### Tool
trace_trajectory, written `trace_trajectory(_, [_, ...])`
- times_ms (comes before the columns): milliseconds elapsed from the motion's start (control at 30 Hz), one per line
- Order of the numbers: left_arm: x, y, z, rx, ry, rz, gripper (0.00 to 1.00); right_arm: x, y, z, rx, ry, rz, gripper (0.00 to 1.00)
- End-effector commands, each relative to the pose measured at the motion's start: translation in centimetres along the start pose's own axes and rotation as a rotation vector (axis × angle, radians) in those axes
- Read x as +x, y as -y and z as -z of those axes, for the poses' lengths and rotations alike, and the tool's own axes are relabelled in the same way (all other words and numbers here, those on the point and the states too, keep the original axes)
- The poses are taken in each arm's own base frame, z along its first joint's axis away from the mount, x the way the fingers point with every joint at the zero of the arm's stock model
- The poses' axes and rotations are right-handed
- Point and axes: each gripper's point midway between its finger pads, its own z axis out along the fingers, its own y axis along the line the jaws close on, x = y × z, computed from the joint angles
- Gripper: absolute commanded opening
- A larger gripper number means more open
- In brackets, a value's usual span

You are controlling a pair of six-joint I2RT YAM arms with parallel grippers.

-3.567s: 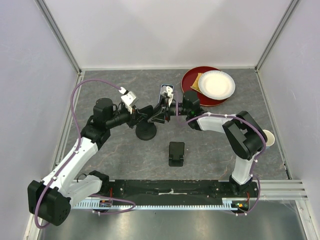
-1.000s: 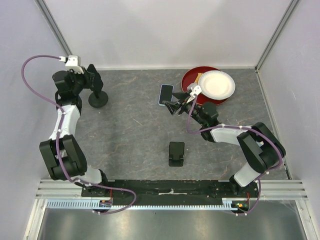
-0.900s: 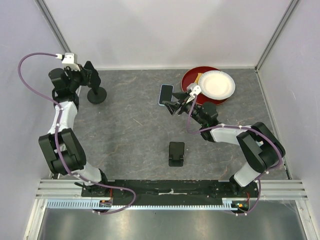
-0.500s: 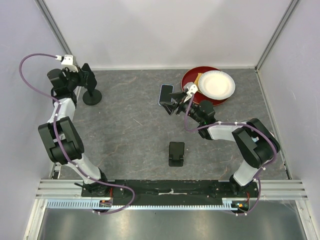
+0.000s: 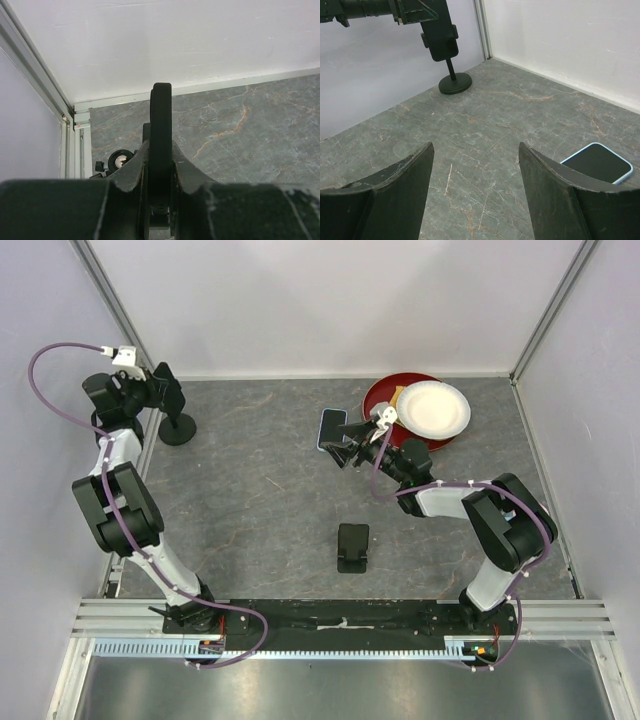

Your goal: Place the phone on the phone stand

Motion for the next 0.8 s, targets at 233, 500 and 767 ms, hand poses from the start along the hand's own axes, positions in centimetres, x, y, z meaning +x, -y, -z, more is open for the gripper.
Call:
trace_trajectory(233, [-7.6, -2.6, 1.0, -0.054, 0.194, -0.136, 0.24, -2.5, -0.5, -0.9, -0.054, 0.076, 0.012, 0.76])
trace_trajectory(500, [-7.3, -3.2, 1.7, -0.099, 0.195, -0.059, 0.82, -2.5, -0.5, -0.8, -0.054, 0.072, 0.018, 0.76])
trace_trajectory(767, [-8.0, -3.0, 4.5, -0.200, 0.306, 0.038, 0.93, -2.5, -0.4, -0.8, -0.052, 0.072, 0.014, 0.76])
